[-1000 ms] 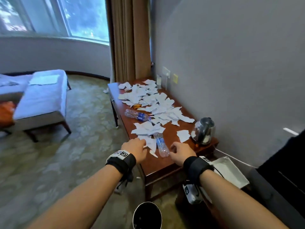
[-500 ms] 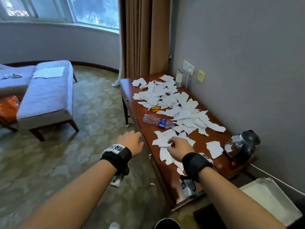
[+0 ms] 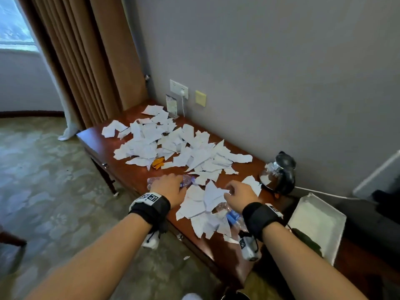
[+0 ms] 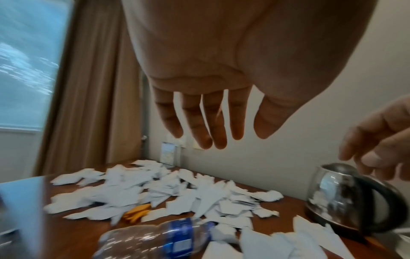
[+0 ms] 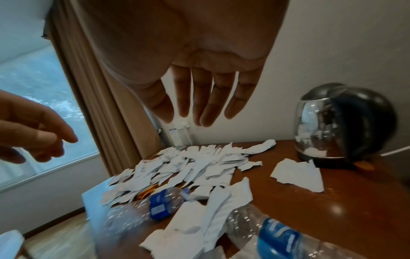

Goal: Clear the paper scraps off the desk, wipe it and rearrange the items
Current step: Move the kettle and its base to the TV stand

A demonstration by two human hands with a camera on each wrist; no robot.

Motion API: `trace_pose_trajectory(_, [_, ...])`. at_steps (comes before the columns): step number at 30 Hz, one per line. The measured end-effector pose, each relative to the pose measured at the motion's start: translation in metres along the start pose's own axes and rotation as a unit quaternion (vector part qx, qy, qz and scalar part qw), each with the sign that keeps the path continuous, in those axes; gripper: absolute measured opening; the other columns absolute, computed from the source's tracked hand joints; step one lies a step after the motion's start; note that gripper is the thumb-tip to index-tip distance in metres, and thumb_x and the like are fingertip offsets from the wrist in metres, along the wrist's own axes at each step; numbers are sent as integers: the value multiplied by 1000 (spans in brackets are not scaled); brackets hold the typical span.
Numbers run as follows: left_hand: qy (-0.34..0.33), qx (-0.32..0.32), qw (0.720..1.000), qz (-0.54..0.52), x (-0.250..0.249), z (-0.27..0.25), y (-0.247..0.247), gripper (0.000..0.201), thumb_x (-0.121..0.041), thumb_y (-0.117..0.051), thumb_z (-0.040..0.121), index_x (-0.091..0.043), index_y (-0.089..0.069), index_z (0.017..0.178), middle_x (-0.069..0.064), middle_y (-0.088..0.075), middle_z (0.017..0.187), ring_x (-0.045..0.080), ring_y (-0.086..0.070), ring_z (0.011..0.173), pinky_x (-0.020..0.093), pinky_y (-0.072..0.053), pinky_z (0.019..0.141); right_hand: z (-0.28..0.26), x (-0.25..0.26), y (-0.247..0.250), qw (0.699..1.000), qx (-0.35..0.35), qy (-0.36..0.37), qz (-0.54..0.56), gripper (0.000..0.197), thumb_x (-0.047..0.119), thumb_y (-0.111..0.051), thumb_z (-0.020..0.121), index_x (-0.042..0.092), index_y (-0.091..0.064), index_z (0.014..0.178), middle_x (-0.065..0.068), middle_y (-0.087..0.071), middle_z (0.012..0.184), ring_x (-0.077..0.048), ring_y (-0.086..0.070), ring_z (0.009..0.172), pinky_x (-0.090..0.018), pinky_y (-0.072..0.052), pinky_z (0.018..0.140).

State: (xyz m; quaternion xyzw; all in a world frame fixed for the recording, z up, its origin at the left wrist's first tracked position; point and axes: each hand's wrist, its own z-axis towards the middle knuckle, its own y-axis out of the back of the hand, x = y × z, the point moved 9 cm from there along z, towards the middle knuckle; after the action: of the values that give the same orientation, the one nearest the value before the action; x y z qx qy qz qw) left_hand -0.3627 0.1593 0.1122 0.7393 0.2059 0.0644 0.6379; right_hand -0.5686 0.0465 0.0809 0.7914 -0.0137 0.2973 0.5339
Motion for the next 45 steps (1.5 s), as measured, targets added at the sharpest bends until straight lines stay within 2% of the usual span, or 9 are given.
trace_pose_trajectory(6, [-98, 36, 994, 21, -60, 96, -16, 37, -47, -46, 96, -30, -56, 127, -1, -60, 126, 23, -56, 115, 41, -48, 96, 36, -98, 44, 987, -79, -143, 7, 36, 33, -59, 86, 24, -58, 120, -1, -61, 120, -21, -60, 104, -34, -51, 90])
trace_pose_trajectory(14, [-170, 34, 984, 33, -119, 209, -12, 37, -48, -47, 96, -31, -54, 128, -3, -60, 127, 20, -56, 116, 40, -46, 100, 80, -208, 102, 921, -187, -339, 35, 48, 28, -67, 76, 11, -50, 118, -14, -50, 121, -38, -50, 114, -44, -49, 92])
trace_pose_trajectory(19, [-199, 64, 977, 32, -130, 247, -21, 36, -46, -48, 97, -30, -53, 129, -3, -58, 130, 19, -55, 118, 37, -46, 102, 109, -239, 95, 901, -175, -390, 74, 54, 32, -70, 71, 10, -49, 116, -17, -54, 118, -41, -49, 118, -47, -43, 102])
trace_pose_trajectory(22, [-213, 84, 973, 36, -127, 265, -30, 36, -46, -49, 97, -30, -53, 129, -4, -58, 130, 18, -54, 118, 36, -45, 102, 123, -253, 90, 880, -202, -411, 126, 47, 31, -71, 72, 12, -51, 110, -15, -58, 112, -39, -59, 105, -45, -51, 92])
trace_pose_trajectory(28, [-233, 128, 962, 56, -102, 302, -43, 32, -39, -46, 98, -30, -55, 127, -3, -57, 130, 19, -54, 118, 38, -45, 101, 118, -237, 61, 823, -178, -493, 220, 17, 11, -74, 72, 8, -60, 81, -10, -63, 73, -27, -59, 65, -29, -49, 63])
trace_pose_trajectory(31, [-249, 131, 958, 53, -91, 323, -41, 32, -40, -46, 98, -31, -54, 127, -4, -57, 130, 19, -53, 118, 38, -45, 101, 118, -219, 49, 801, -199, -511, 240, 12, 7, -72, 72, 7, -62, 78, -8, -59, 65, -23, -56, 59, -27, -44, 56])
trace_pose_trajectory(36, [-277, 130, 951, 50, -70, 353, -33, 34, -43, -46, 98, -30, -53, 129, -3, -56, 131, 20, -53, 119, 39, -46, 102, 127, -181, 53, 800, -239, -507, 216, 6, 12, -68, 74, 13, -63, 77, -10, -63, 71, -29, -61, 67, -33, -55, 64])
trace_pose_trajectory(40, [-300, 127, 944, 43, -56, 371, -20, 35, -42, -47, 97, -29, -53, 129, -3, -56, 132, 20, -53, 119, 38, -46, 101, 131, -145, 68, 816, -258, -485, 183, 6, 14, -66, 79, 14, -61, 82, -11, -62, 78, -28, -55, 70, -28, -43, 66])
trace_pose_trajectory(45, [-317, 104, 942, 51, -36, 395, 12, 36, -41, -48, 96, -29, -52, 129, -2, -55, 134, 22, -53, 120, 40, -47, 99, 141, -87, 93, 833, -288, -435, 184, 9, 11, -65, 80, 16, -58, 80, -6, -60, 75, -26, -55, 74, -27, -43, 71])
